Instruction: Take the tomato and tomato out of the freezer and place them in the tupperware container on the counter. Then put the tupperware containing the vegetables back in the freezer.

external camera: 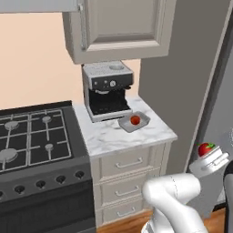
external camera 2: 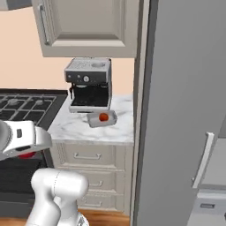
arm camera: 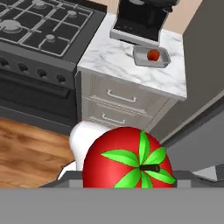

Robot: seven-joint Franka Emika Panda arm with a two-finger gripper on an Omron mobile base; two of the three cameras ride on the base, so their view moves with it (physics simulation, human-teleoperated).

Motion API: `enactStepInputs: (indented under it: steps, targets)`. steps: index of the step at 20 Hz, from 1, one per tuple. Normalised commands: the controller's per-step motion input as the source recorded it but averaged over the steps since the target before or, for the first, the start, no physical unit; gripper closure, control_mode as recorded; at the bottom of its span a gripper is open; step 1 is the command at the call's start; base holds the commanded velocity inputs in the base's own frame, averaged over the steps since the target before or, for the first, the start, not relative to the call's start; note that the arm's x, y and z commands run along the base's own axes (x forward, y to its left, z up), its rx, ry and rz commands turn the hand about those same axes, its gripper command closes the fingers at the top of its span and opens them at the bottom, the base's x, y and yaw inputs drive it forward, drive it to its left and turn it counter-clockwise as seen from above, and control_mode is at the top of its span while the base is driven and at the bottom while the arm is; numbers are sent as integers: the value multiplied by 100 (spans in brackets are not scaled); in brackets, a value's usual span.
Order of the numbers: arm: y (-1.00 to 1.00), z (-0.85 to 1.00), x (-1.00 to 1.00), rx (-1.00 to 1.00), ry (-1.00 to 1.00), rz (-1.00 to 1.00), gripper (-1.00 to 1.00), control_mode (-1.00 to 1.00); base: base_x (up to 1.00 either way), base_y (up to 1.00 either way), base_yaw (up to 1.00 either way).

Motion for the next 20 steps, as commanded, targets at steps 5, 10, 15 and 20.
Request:
enactStepInputs:
  steps: [5,10,15,20]
  targets:
    - [0,0,0,0,0,0,100,100,100,28,0]
    - [0,0,0,0,0,0,100,100,96,0,-2]
    - [0,-22,51,1,13,-1,100,-100,32,0,-1]
    - [0,-61,100,1,20,-1,100,-100,0,0,0]
